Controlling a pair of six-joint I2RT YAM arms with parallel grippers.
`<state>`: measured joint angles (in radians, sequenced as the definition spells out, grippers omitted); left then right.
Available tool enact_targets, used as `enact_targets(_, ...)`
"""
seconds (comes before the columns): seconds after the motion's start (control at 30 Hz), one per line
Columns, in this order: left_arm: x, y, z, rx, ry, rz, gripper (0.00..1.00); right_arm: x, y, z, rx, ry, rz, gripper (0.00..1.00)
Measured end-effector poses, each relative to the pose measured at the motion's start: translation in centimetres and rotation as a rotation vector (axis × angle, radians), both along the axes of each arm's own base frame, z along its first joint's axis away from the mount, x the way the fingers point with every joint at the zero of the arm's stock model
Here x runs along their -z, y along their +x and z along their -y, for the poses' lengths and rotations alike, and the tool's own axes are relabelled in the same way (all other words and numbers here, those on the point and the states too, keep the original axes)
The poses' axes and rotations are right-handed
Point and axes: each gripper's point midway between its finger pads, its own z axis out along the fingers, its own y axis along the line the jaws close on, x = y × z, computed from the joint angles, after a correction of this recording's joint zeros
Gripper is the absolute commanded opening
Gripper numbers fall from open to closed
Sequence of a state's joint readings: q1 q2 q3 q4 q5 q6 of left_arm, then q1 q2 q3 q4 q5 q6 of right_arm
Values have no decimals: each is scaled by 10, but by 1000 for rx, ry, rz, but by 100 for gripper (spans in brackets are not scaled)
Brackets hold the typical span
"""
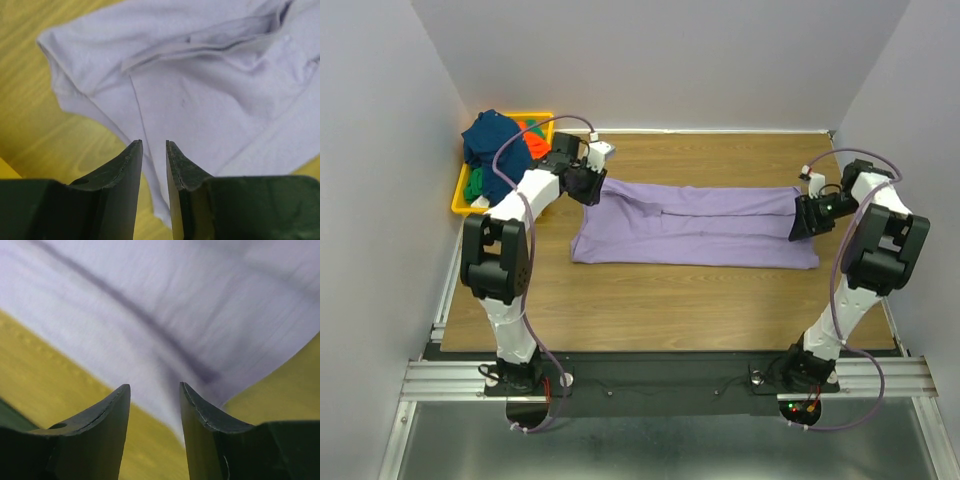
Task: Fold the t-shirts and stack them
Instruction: Fold the tshirt
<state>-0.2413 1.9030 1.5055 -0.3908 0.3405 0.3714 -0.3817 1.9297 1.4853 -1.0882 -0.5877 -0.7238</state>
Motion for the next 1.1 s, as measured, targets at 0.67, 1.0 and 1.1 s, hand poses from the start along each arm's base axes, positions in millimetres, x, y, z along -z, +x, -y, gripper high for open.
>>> enact_targets(0.67,64,-76,0,-168,-32,-235,11,50,57,7,27,-181,31,27)
enact_targets(1.0,64,90,4,-194,76,-75,19,49,-56,-39,-147,-151,-108,26)
enact_targets(1.1,41,163,17,-169,63,98,29,33,-87,-77,-263,-41,-172,29)
